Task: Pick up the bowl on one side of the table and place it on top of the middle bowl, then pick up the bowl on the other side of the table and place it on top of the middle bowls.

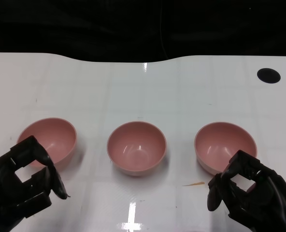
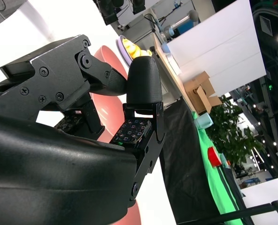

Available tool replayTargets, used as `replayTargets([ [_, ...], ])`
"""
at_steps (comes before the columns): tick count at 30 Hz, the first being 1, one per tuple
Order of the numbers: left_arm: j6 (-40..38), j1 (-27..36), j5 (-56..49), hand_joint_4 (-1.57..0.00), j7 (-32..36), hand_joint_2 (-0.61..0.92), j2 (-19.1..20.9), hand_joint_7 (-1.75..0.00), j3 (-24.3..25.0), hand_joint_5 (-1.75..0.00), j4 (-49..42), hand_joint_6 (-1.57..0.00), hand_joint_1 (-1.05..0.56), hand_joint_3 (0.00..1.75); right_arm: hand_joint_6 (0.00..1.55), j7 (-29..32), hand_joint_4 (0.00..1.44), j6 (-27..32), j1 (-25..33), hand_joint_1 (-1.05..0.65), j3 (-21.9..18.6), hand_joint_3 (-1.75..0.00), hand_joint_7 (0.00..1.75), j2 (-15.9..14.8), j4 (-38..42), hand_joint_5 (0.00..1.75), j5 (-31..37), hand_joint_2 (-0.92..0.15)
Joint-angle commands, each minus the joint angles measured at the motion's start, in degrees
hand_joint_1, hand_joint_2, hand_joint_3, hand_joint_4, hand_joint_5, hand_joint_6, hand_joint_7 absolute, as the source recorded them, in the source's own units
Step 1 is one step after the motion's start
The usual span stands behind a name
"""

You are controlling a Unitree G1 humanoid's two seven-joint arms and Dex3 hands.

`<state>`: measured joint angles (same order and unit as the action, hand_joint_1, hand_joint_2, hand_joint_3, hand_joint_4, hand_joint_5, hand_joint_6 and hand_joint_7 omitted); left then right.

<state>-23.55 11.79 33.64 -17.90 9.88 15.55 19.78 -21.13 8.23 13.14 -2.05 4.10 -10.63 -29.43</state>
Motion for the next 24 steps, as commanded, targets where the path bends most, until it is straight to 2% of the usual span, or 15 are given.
replayTargets([
  [1, 0.4, -0.3, 0.7, -0.81, -0.6, 0.7, 0.5, -1.75, 0.5, -1.75, -0.5, -0.62, 0.03, 1.39, 0.88, 0.0, 0.92, -0.4, 0.2, -0.11, 0.0, -1.0, 1.31, -0.3, -0.6, 1.67, -0.1, -0.56],
  [17, 1.5, -0.2, 0.4, -0.82, -1.4, 0.71, 0.7, -1.75, 0.3, -1.75, -0.8, -0.62, 0.03, 1.38, 0.89, -1.9, 0.94, -0.6, -0.4, -0.11, -0.4, -1.12, 1.3, -0.8, 0.4, 1.64, -0.7, -0.52],
  [21, 7.4, 0.1, -4.9, -0.78, -1.1, 0.63, 0.5, -1.75, -0.9, -1.75, -1.2, -0.59, 0.03, 1.34, 0.92, -0.8, 0.96, 0.3, -0.2, -0.12, -0.4, -1.13, 1.27, -0.5, -0.1, 1.61, -0.3, -0.51],
  [23, 10.0, 0.3, -7.5, -0.65, -0.4, 0.54, 0.1, -1.68, -1.5, -1.75, -1.1, -0.53, -0.01, 1.32, 0.92, -0.4, 0.96, 0.5, -0.1, -0.11, -0.2, -1.13, 1.27, -0.6, -0.5, 1.62, 0.0, -0.51],
  [24, 14.9, 0.9, -15.1, -0.63, 1.6, 0.53, 1.4, -1.67, -2.9, -1.75, -0.1, -0.52, -0.01, 1.31, 0.92, -0.2, 0.96, 0.2, -0.1, -0.11, -0.1, -1.13, 1.27, -0.4, -0.4, 1.62, 0.2, -0.51],
])
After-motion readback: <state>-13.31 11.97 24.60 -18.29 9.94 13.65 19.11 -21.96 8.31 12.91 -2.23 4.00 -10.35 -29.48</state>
